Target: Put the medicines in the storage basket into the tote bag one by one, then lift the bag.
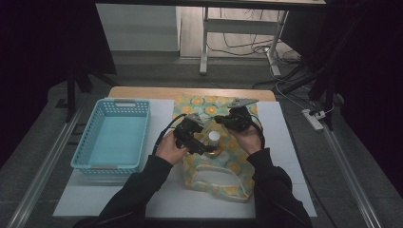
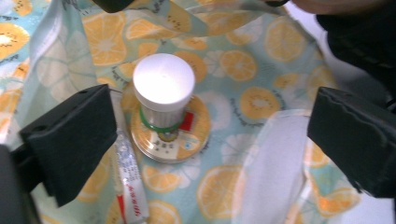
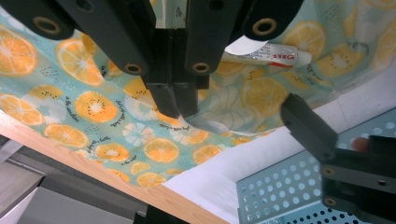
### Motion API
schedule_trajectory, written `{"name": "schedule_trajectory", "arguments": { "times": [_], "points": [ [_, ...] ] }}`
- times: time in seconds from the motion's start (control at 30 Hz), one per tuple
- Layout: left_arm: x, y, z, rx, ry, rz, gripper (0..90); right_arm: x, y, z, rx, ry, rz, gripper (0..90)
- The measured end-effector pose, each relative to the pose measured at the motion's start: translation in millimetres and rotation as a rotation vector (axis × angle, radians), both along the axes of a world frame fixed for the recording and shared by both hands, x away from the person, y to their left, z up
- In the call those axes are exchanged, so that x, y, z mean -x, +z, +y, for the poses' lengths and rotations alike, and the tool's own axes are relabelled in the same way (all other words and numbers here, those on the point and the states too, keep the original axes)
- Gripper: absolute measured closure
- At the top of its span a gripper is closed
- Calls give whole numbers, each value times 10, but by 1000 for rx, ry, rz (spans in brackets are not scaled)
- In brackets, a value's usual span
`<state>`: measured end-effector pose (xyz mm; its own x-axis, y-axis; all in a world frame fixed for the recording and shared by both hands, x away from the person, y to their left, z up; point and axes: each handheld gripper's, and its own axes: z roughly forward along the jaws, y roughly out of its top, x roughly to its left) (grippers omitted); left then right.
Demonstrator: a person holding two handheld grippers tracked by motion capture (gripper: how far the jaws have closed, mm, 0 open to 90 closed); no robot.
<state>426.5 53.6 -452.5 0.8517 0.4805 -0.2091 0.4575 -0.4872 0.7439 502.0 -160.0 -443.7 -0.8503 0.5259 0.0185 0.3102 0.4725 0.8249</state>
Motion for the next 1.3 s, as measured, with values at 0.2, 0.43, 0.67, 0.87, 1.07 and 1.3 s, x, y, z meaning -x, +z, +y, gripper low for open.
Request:
{"name": "schedule_trajectory", "arguments": {
  "times": [0.2,0.43,0.67,0.87,1.07,1.3],
  "points": [
    [122,-36,71,18,-24,2,0,5,-2,5,-3,5,4,900],
    [242,-73,123,22,-16,-8,0,9,-8,12,2,9,5,900],
    [358,-113,81,-16,-17,-50,4,17,-11,20,5,11,5,900],
    [403,-159,44,-45,-15,-46,1,20,-2,15,3,11,2,900],
    [421,-214,17,-58,-11,-25,13,22,-3,19,6,14,1,900],
    [408,-331,-35,-63,-37,1,22,27,0,25,7,14,-1,900]
  ]
}}
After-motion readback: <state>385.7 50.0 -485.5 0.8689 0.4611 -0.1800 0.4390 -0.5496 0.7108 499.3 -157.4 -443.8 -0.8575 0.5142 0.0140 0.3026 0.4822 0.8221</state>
